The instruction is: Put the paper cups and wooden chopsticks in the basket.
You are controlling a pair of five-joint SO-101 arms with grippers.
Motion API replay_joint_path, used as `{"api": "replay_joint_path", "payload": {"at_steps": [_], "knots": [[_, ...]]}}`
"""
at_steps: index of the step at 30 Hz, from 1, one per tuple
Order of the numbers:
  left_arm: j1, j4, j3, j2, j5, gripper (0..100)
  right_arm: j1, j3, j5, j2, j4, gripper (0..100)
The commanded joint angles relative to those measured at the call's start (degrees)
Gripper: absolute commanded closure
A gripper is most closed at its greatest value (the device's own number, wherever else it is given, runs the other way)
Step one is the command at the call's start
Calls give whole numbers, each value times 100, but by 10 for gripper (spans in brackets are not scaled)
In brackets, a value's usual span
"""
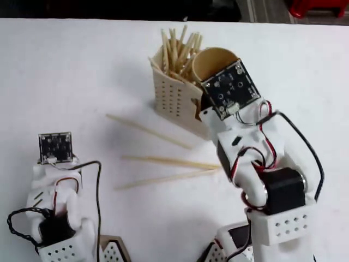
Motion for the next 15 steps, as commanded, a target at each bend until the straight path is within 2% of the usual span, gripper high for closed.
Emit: {"api": "replay_joint_path", "payload": {"at_steps": [1,9,15], "knots": [[-189,-88,-44,-57,-70,950,-48,-273,-44,136,-215,980],[-224,-123,-44,-57,-70,950,127,-1178,9,-48,1587,980],[-224,-123,-44,-57,-70,950,154,-809,360,-40,2185,980]]}}
